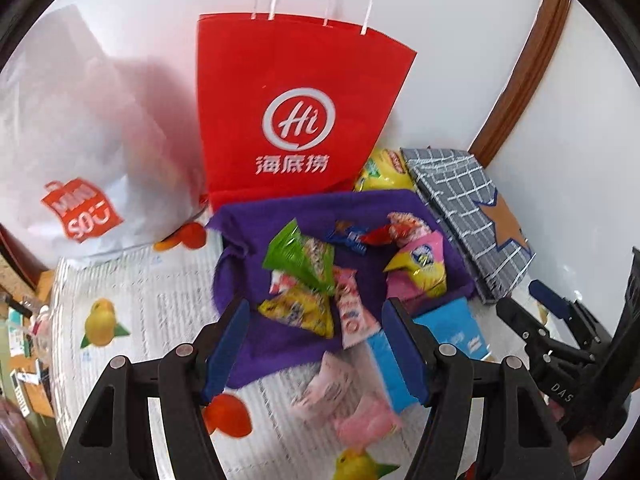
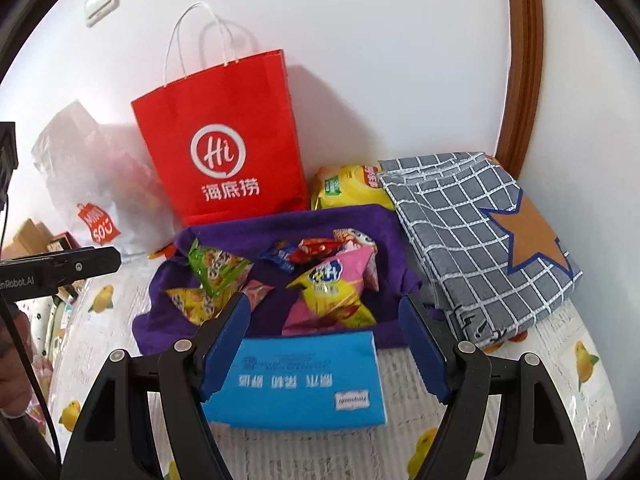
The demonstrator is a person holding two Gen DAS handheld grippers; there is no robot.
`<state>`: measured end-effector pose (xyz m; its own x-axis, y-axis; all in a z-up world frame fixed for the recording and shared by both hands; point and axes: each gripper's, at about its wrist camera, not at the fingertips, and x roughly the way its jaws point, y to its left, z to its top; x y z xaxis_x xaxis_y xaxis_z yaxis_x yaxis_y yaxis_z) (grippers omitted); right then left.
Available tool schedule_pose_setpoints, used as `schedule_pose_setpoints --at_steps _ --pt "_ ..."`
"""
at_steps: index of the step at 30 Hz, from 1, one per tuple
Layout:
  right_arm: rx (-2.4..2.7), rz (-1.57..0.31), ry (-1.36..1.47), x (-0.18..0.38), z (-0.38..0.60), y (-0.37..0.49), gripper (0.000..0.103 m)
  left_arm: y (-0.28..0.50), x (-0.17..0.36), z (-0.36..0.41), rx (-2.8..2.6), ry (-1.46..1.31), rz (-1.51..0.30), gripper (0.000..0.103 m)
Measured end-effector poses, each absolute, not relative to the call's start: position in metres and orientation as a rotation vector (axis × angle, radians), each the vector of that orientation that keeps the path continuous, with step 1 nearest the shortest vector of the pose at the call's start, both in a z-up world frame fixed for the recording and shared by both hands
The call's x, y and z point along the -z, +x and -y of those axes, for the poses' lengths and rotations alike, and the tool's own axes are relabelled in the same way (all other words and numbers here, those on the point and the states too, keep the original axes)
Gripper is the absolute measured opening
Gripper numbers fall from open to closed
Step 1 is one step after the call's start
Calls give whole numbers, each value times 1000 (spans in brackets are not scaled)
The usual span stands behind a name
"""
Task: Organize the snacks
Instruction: 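Withdraw both open tools from the towel toward the remaining packets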
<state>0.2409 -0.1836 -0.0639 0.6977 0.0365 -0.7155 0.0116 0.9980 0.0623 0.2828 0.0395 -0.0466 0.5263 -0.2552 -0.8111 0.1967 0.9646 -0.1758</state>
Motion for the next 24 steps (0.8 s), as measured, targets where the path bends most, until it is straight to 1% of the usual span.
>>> schedule_pose_setpoints --at_steps 9,19,24 --pt "-37 -851 99 79 166 219 76 256 62 -69 217 -76 -998 67" --pt "-87 -853 45 90 129 203 64 245 89 -106 156 -136 -1053 67" --pt "-103 -875 22 99 116 199 62 242 99 -114 154 -148 -1069 67"
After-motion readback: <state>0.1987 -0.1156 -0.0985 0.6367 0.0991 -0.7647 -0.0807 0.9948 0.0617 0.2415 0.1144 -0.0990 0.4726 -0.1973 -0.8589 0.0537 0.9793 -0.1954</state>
